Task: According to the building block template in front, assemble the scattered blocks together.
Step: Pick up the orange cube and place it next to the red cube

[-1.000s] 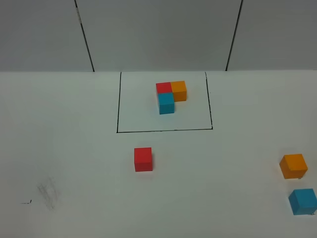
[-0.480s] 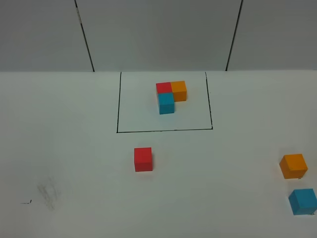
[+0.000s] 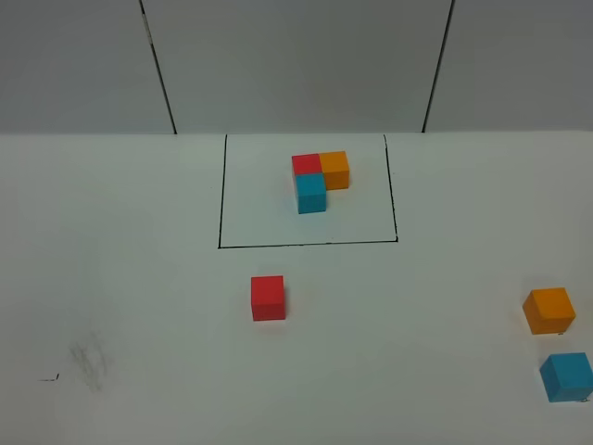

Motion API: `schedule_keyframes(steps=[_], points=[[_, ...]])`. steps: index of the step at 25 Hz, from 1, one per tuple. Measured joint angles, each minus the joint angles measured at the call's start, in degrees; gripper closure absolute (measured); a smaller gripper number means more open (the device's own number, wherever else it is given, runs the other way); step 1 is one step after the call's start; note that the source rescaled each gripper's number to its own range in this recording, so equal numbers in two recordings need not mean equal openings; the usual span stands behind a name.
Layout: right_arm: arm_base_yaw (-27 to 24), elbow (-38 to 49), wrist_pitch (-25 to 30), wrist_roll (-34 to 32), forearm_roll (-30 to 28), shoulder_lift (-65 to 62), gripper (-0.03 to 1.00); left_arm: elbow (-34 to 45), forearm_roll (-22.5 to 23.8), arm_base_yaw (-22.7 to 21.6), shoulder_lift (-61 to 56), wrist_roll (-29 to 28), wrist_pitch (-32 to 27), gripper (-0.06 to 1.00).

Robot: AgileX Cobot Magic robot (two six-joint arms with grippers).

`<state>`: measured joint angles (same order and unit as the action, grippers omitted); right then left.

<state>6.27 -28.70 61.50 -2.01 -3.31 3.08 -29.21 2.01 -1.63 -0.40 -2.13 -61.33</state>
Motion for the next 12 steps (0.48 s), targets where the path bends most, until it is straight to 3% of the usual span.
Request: schedule_keyframes(steps=[12], points=[[0.0,0.0,0.0,0.0,0.0,0.0,0.26,0.0,0.0,0.06,0.0,-0.06,0.0,0.09]])
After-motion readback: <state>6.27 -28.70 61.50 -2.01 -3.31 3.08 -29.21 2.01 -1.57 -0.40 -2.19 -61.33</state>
